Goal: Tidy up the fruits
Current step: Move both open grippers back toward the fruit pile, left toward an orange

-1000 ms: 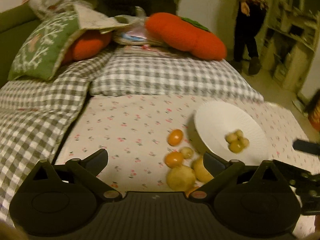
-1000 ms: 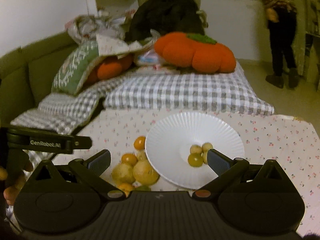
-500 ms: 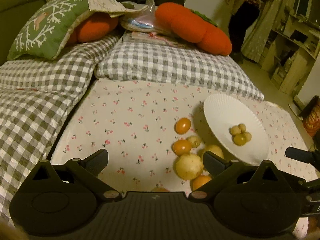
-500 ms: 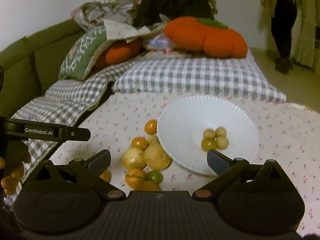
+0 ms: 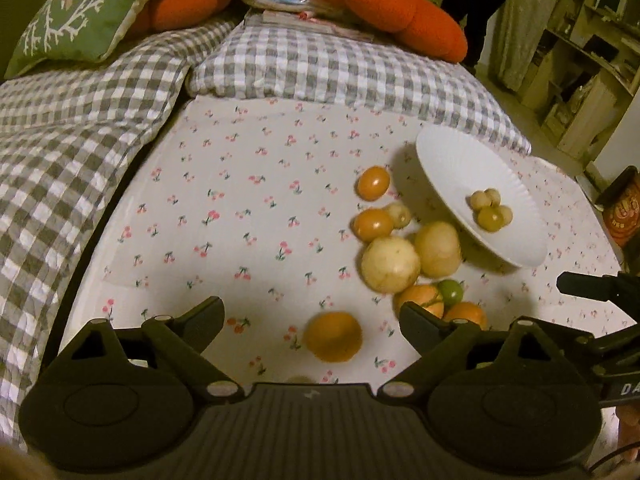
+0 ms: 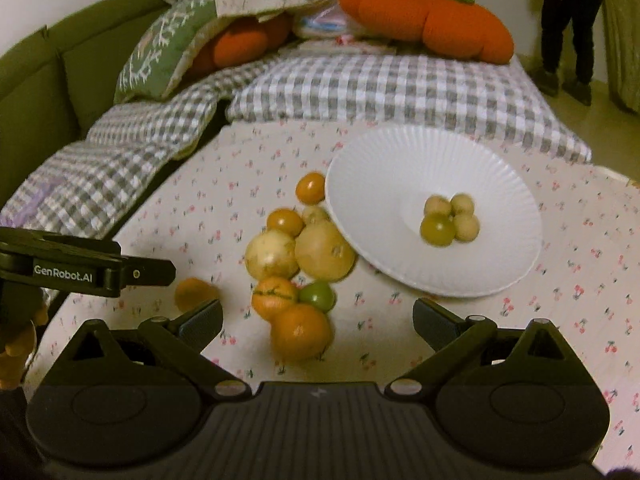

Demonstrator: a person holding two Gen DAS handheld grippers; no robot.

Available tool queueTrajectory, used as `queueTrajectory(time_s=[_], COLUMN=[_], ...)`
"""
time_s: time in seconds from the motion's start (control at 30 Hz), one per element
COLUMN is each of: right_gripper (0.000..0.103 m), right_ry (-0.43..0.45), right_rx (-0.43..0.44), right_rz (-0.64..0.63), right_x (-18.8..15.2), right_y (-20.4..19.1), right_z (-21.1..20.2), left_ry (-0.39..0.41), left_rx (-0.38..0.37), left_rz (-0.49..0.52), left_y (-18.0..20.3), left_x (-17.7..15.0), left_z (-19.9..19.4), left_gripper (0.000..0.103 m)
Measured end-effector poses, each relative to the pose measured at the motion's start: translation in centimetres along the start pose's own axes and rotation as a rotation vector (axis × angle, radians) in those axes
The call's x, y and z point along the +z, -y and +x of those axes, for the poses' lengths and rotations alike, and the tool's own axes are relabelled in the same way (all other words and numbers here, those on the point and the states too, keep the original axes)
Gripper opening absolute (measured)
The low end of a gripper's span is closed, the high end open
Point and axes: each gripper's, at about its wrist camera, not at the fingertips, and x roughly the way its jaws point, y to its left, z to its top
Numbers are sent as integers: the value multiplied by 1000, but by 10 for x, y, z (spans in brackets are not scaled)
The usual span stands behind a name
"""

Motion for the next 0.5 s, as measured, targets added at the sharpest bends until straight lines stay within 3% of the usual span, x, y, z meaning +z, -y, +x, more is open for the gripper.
queueTrajectory(time_s=[0.13, 0.5], right_gripper=[98, 89], right_ry=[-32, -68], right_rx=[-4, -29], right_rz=[-24, -63], right_x=[-4, -10], right_y=[-6, -12], right_z=[7, 19], left_ry=[-26, -115], left_rx=[12, 6], left_rz=[12, 113], left_y=[0, 12], left_x=[-10, -33], left_z=[2, 15], left_gripper=[84, 54])
